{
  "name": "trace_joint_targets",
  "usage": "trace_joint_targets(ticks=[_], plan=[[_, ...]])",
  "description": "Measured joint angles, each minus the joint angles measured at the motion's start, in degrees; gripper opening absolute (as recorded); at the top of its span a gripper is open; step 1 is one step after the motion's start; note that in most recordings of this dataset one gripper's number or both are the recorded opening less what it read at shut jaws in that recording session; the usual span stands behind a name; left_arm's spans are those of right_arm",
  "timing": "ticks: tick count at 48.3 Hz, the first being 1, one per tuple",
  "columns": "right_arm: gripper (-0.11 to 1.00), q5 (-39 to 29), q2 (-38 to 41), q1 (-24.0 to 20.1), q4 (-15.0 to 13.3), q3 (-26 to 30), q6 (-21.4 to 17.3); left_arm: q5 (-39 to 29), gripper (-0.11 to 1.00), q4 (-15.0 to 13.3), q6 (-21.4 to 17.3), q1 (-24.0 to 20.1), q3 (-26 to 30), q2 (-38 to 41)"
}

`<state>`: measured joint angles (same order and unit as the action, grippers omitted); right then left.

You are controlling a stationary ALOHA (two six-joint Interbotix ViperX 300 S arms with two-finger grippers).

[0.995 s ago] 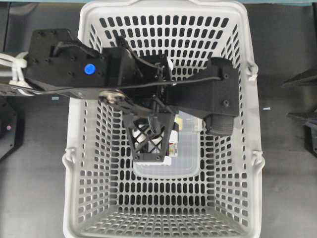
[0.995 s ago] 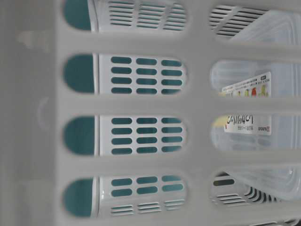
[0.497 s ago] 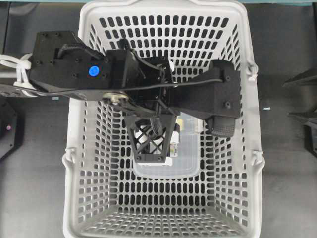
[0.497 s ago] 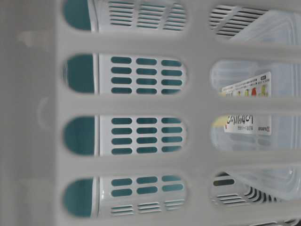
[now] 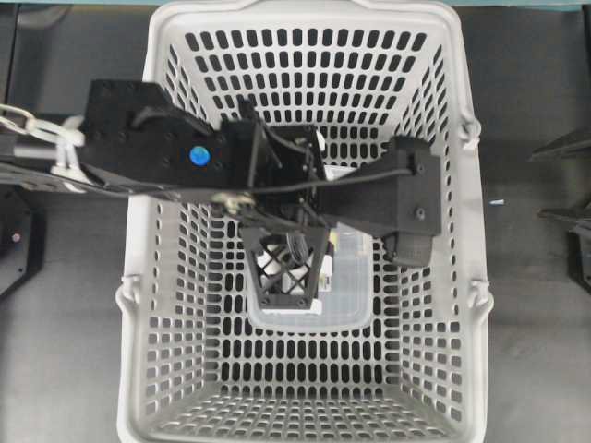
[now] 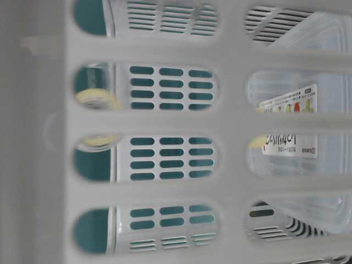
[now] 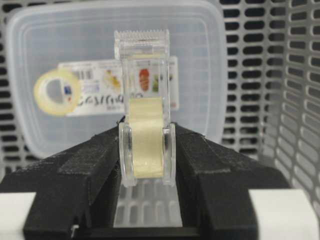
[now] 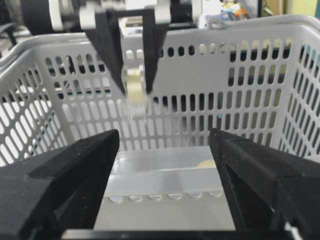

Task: Pick up the tape dispenser from the shopping basket with the left arm.
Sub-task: 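Lift the tape dispenser upward with the left gripper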

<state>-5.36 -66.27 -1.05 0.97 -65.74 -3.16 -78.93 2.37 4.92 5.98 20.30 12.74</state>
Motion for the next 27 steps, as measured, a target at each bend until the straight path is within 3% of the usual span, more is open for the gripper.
trace_joint_targets(ticks=[14, 27], plan=[[0.71, -0.09, -0.18, 0.09, 0.09, -0.44, 0.0, 5.71, 0.28, 0.0, 0.0, 0.18, -8.79, -1.05], [0.71, 0.0, -0.44, 0.09, 0.0, -0.7, 0.0, 7.03, 0.28, 0.0, 0.0, 0.18, -10.11, -1.67]])
